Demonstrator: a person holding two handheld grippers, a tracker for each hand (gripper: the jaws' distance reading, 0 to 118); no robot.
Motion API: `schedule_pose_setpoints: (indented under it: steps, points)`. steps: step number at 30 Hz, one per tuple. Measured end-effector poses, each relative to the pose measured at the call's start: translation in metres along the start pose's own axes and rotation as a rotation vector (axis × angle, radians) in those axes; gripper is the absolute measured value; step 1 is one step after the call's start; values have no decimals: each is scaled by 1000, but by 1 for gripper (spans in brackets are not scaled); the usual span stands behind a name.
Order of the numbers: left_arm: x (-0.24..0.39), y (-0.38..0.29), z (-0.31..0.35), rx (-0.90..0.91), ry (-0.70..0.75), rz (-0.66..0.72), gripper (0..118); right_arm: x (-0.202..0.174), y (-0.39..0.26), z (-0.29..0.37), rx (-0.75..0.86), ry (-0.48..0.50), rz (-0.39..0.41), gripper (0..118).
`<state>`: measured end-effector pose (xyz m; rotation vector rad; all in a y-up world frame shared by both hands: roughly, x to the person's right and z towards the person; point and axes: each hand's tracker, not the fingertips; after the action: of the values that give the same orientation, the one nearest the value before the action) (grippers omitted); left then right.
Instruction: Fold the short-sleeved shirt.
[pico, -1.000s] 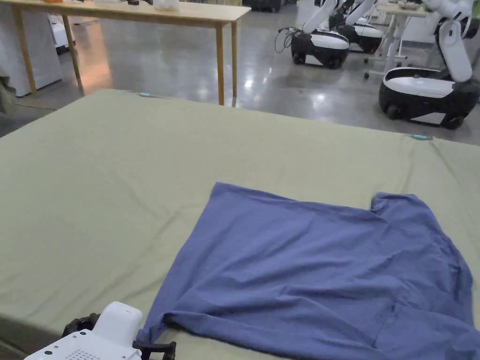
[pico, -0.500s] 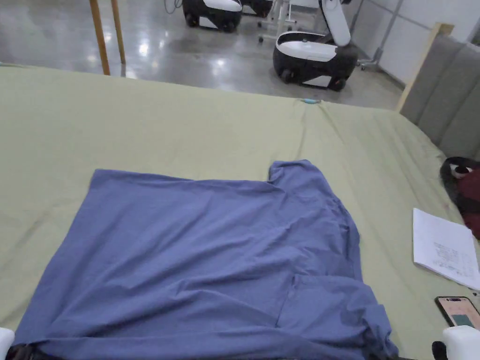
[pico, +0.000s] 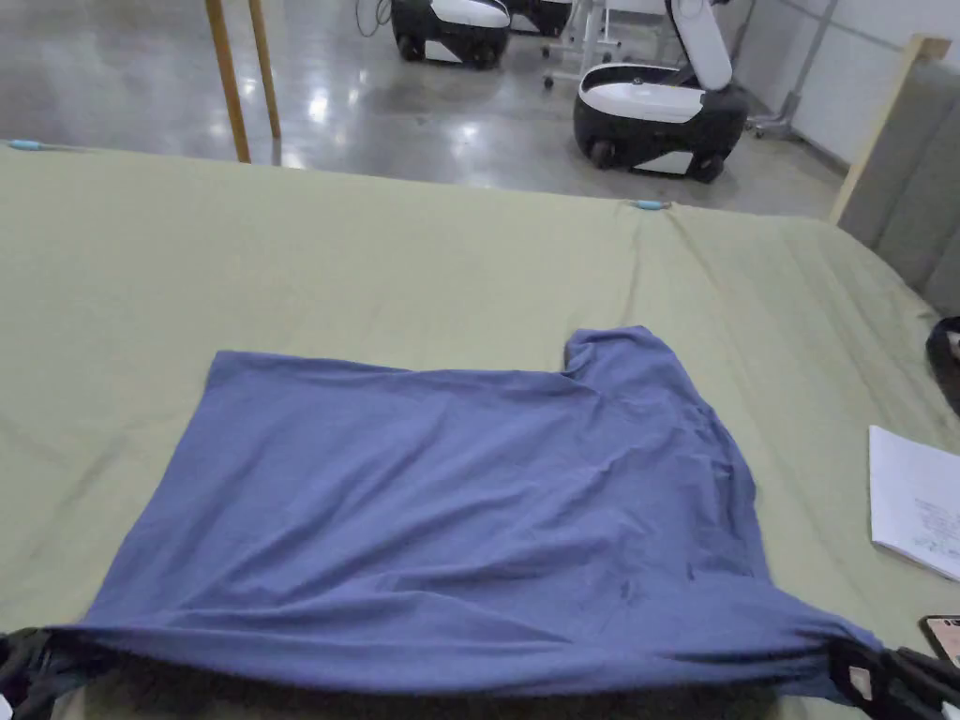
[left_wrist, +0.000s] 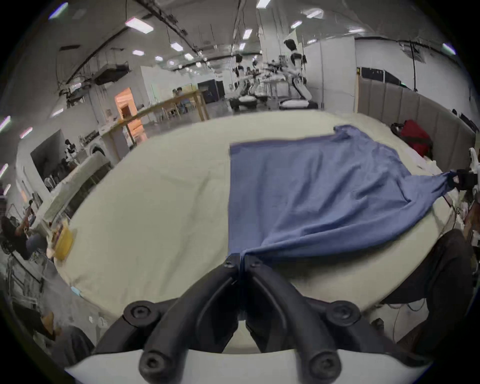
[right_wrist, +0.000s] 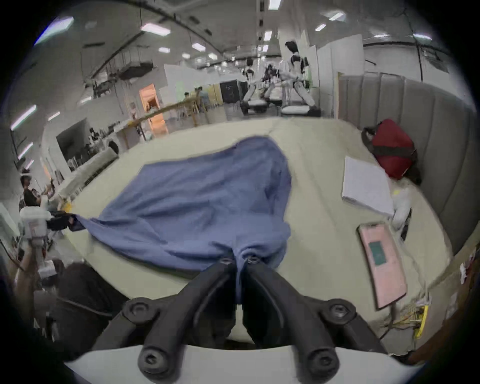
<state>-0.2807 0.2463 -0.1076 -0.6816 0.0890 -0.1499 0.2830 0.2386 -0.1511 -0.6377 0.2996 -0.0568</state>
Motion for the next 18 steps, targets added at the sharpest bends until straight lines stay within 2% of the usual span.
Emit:
schedule_pose_setpoints:
  steps: [4,6,9,12,14,18]
  points:
    - [-11,58,-18,78,-18,-20,0,-3,56,-8,93,-31,-11,3]
    - [-8,82,-44,61,3,-59,0,-2,81,-27,102,-49,-12,3]
    - [-10,112,-104,-33,-44,-67,0,4,111,-82,43,-138,26,3]
    - [-5,120,-164,-116,4,-124,0,21,111,-151,-52,-162,27,3]
    - [-2,111,-202,-204,-7,-108,0,29,97,-191,-83,-220,68,3]
    - [0,93,-213,-194,-18,-46,2,39,74,-216,-106,-200,13,4]
